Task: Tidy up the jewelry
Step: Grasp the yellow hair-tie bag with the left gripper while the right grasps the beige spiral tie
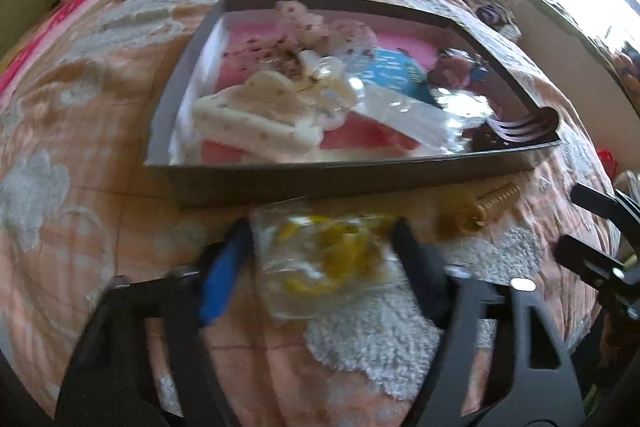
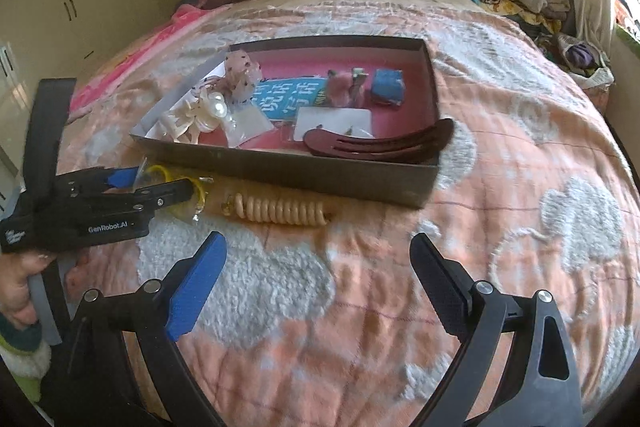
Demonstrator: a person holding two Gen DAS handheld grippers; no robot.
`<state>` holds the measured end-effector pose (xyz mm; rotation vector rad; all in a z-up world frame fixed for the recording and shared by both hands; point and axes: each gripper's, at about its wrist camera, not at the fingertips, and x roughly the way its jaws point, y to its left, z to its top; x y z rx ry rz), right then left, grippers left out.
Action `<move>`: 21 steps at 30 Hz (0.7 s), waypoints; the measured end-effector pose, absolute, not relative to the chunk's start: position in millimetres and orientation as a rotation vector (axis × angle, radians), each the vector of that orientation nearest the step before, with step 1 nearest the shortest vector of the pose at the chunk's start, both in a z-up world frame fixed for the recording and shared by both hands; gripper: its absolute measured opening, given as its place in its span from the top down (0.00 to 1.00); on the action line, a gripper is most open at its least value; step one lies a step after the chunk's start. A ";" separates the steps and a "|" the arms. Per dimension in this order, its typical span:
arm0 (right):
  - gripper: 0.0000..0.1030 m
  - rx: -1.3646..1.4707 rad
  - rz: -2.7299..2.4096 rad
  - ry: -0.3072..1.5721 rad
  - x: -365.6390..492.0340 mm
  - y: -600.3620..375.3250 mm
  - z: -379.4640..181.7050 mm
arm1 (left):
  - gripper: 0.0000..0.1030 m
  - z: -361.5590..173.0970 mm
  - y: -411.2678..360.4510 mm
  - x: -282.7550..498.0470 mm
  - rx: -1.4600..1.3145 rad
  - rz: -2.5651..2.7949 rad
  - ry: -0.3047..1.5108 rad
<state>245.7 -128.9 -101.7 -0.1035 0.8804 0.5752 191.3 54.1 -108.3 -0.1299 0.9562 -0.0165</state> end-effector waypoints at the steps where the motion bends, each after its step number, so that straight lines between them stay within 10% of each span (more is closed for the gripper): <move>1: 0.10 -0.103 0.582 0.887 249.6 -123.8 -103.8 | 0.58 -106.5 51.4 190.8 -0.103 -0.011 0.951; 9: 0.11 -0.127 0.581 0.933 268.0 -84.2 -125.6 | 0.68 -97.4 60.8 176.1 -0.128 -0.030 0.924; 19: 0.51 -0.105 0.629 0.925 251.2 -83.6 -116.3 | 0.83 -75.5 75.2 163.1 -0.179 -0.038 0.867; 21: 0.78 -0.106 0.649 0.909 244.1 -89.4 -108.3 | 0.84 -70.9 73.9 161.7 -0.173 -0.040 0.859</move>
